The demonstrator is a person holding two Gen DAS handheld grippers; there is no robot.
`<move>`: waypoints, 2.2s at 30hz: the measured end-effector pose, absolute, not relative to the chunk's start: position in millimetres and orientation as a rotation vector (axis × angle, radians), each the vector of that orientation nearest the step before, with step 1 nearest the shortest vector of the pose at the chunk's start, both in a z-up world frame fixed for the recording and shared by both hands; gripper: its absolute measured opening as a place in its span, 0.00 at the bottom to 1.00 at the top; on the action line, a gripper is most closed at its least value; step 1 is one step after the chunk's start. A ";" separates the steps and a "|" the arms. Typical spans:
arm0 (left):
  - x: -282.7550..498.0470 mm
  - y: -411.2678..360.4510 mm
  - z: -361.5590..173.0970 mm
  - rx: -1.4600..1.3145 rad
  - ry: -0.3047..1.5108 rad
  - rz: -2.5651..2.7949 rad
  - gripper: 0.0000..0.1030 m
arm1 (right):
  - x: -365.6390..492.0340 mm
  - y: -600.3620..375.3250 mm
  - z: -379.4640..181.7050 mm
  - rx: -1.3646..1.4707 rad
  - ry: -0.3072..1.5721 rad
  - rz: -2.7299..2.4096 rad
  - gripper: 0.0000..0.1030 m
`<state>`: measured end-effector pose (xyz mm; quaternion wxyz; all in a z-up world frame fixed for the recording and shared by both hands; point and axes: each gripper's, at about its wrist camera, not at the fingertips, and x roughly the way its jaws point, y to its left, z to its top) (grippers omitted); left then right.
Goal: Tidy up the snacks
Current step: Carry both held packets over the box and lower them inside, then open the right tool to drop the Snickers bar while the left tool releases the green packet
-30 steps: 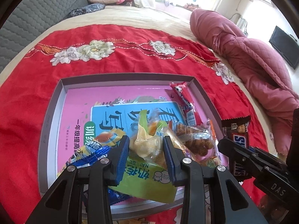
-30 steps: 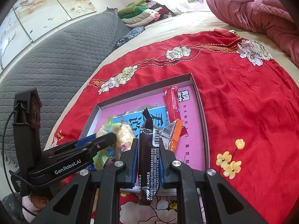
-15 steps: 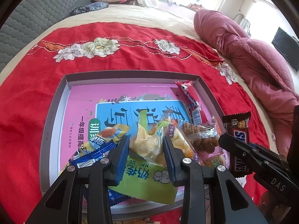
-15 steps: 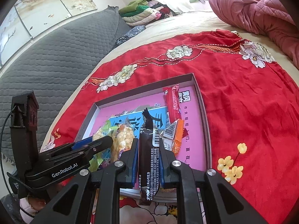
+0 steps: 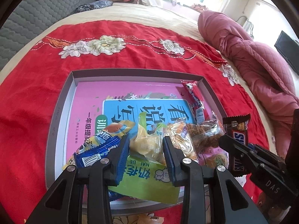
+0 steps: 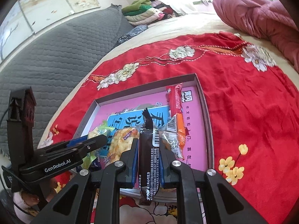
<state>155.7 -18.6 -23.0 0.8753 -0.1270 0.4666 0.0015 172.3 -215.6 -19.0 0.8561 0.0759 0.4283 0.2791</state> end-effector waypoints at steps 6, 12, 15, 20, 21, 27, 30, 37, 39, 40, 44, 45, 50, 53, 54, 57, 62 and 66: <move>155.0 -18.1 -22.6 -0.264 0.975 0.004 0.37 | 172.9 -214.2 -24.2 0.160 0.914 0.579 0.17; 154.3 -18.3 -22.9 -0.261 0.976 0.005 0.37 | 175.3 -218.5 -25.6 0.182 0.918 0.565 0.18; 154.3 -18.4 -22.9 -0.260 0.978 0.003 0.37 | 175.6 -217.8 -27.7 0.182 0.927 0.567 0.18; 154.2 -19.4 -23.2 -0.257 0.982 0.000 0.37 | 177.5 -217.7 -31.1 0.192 0.948 0.564 0.18; 154.0 -20.3 -23.1 -0.257 0.983 -0.001 0.37 | 178.1 -217.3 -30.9 0.192 0.947 0.563 0.18; 153.1 -21.9 -23.6 -0.250 0.984 -0.004 0.37 | 177.9 -217.6 -30.6 0.187 0.945 0.561 0.18; 152.6 -22.2 -23.6 -0.250 0.985 -0.006 0.37 | 177.9 -218.1 -30.5 0.189 0.948 0.560 0.18; 152.5 -21.7 -24.1 -0.258 0.994 -0.011 0.38 | 177.6 -218.5 -29.6 0.192 0.949 0.564 0.18; 153.0 -21.8 -24.6 -0.255 0.999 -0.012 0.39 | 177.5 -218.7 -29.2 0.193 0.949 0.564 0.18; 153.0 -22.3 -25.0 -0.252 1.003 -0.012 0.39 | 177.5 -218.8 -28.9 0.194 0.948 0.566 0.18; 152.8 -24.4 -24.7 -0.242 1.009 -0.013 0.39 | 176.9 -218.8 -28.5 0.194 0.948 0.567 0.19; 152.7 -24.7 -24.3 -0.238 1.009 -0.013 0.39 | 176.9 -218.8 -28.5 0.195 0.949 0.568 0.19; 152.0 -24.2 -23.2 -0.239 1.010 -0.012 0.40 | 174.8 -216.8 -26.9 0.186 0.943 0.577 0.23; 150.7 -23.2 -20.8 -0.235 1.004 -0.005 0.45 | 174.0 -214.7 -26.1 0.178 0.941 0.578 0.26; 150.5 -22.6 -20.2 -0.235 1.003 -0.004 0.45 | 174.1 -214.8 -26.2 0.180 0.942 0.578 0.26; 149.4 -21.2 -17.4 -0.234 0.997 -0.002 0.45 | 174.0 -215.4 -25.3 0.183 0.941 0.574 0.26; 147.1 -18.9 -14.3 -0.234 0.991 0.003 0.45 | 174.1 -217.7 -22.5 0.194 0.935 0.574 0.27; 144.8 -18.1 -10.1 -0.230 0.981 0.004 0.45 | 174.1 -219.1 -20.5 0.196 0.930 0.574 0.27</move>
